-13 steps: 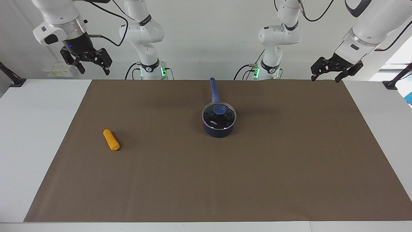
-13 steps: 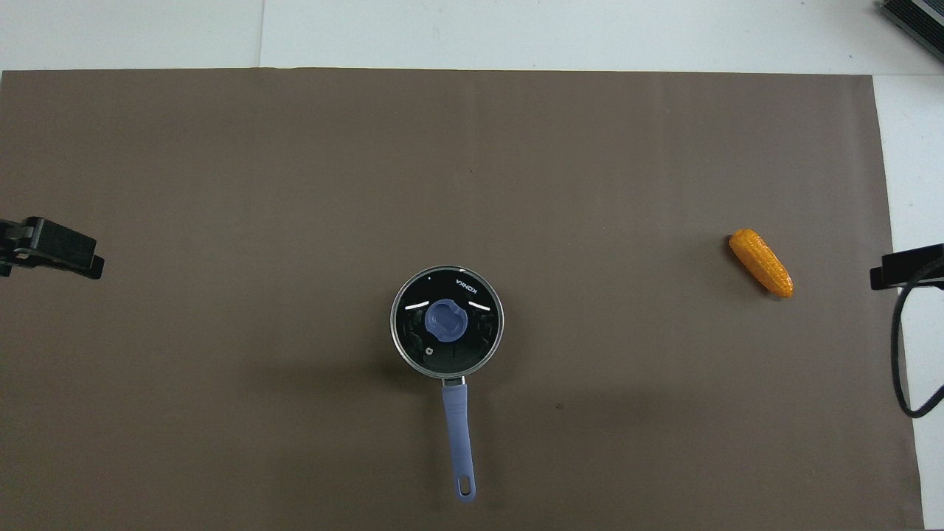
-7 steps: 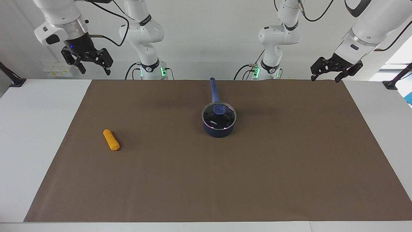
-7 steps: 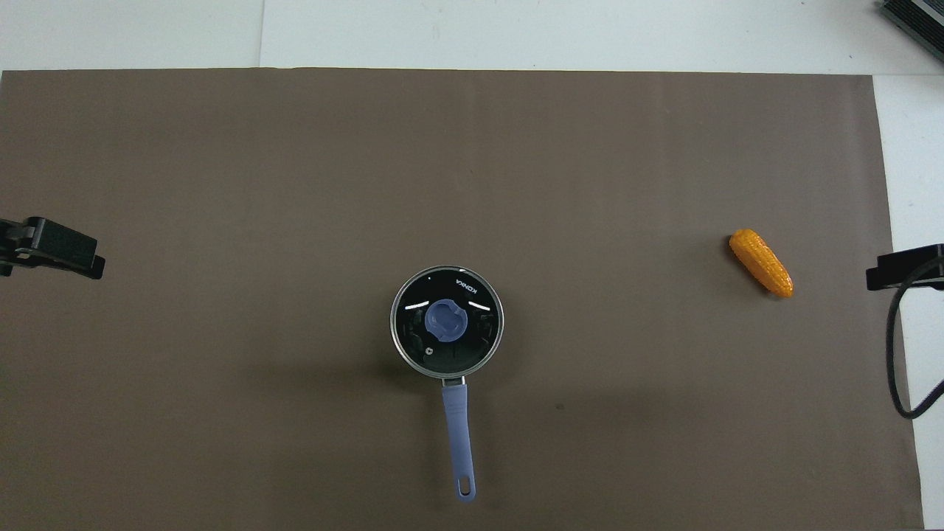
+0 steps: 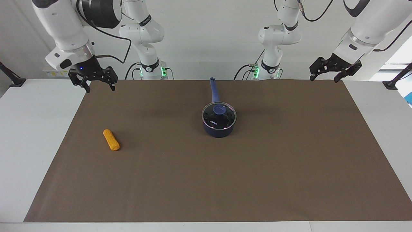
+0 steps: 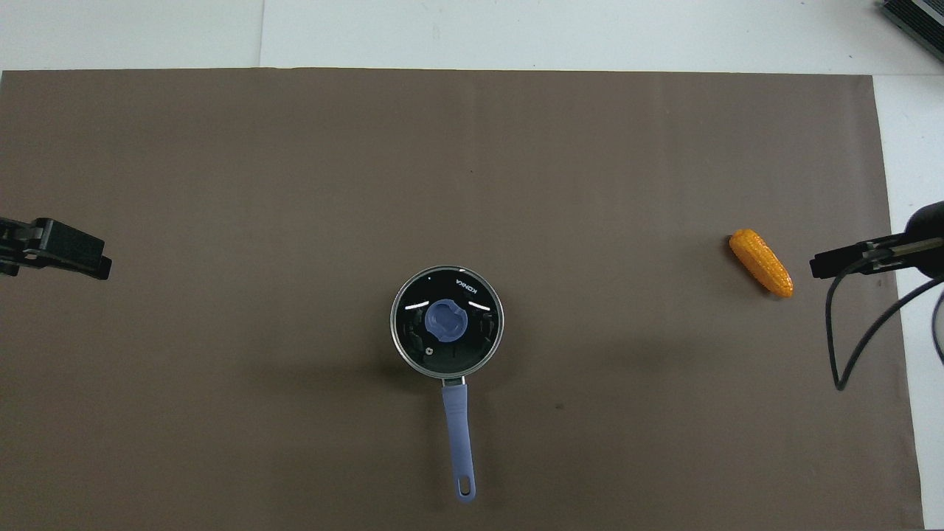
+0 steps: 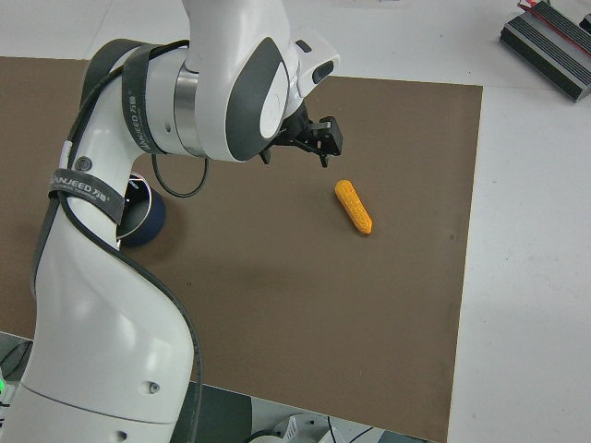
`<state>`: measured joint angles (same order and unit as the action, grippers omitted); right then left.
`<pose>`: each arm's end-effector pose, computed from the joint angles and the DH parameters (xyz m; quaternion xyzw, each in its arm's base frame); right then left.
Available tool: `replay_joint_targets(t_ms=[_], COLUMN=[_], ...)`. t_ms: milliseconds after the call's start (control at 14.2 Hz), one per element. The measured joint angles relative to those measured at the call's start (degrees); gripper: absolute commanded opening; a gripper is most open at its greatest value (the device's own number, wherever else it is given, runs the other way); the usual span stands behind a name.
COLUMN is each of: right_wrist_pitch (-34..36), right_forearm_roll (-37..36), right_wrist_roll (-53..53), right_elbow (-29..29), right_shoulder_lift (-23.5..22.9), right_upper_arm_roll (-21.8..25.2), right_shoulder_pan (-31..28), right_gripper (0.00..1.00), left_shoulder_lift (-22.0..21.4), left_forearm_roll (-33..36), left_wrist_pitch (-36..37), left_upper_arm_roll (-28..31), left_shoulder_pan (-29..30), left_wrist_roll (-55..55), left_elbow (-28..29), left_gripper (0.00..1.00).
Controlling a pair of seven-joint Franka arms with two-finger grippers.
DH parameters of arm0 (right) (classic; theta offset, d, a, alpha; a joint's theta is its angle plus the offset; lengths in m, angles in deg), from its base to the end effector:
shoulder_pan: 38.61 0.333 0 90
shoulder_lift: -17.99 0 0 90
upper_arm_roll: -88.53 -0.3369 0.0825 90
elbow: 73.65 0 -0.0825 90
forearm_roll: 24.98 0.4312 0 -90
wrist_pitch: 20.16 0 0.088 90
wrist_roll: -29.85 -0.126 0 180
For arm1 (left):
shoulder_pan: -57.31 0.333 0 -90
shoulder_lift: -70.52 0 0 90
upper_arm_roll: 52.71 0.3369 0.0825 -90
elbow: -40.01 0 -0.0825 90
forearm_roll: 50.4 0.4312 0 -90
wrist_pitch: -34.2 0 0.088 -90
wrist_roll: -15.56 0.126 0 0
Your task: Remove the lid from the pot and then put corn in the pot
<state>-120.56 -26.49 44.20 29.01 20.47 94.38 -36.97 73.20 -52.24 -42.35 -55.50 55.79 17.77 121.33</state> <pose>0.5935 -0.0475 0.5524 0.9958 0.0908 0.0001 0.0109 0.5873 -0.0481 0.6566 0.9960 -0.0595 -0.0652 0.0158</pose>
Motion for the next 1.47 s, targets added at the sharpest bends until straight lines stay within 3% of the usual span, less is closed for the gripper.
replay_joint_targets(t_ms=[421, 561, 1333, 1404, 1474], right_wrist_pitch=[-16.70, -19.35, -27.75, -28.04, -28.07], right_forearm_roll=[0.00, 0.00, 0.00, 0.00, 0.00], right_wrist_roll=[20.99, 24.94, 35.37, 35.37, 35.37], right_elbow=[3.22, 4.29, 8.85, 9.09, 9.16], right_shoulder_lift=[-12.52, -15.26, -21.45, -21.58, -21.66], right_upper_arm_roll=[0.05, 0.04, -0.01, -0.07, -0.10], right_shoulder_pan=[-3.58, -4.14, -4.99, -4.95, -4.94], right_gripper=[1.00, 1.00, 1.00, 0.75, 0.44], left_shoulder_lift=[0.00, -0.01, -0.02, -0.01, 0.03], left_forearm_roll=[-0.01, -0.03, -0.96, -1.48, -1.75], left_wrist_pitch=[-0.01, -0.01, -10.77, -11.98, -13.11], left_upper_arm_roll=[-1.31, -2.45, -3.78, -3.77, -3.78], left_shoulder_pan=[-1.14, -1.24, -13.68, -14.39, -15.18], left_wrist_roll=[0.14, 0.14, -10.90, -11.95, -13.09], left_elbow=[0.00, 0.05, 8.43, 9.13, 9.74], left_gripper=[1.00, 1.00, 1.00, 1.00, 1.00])
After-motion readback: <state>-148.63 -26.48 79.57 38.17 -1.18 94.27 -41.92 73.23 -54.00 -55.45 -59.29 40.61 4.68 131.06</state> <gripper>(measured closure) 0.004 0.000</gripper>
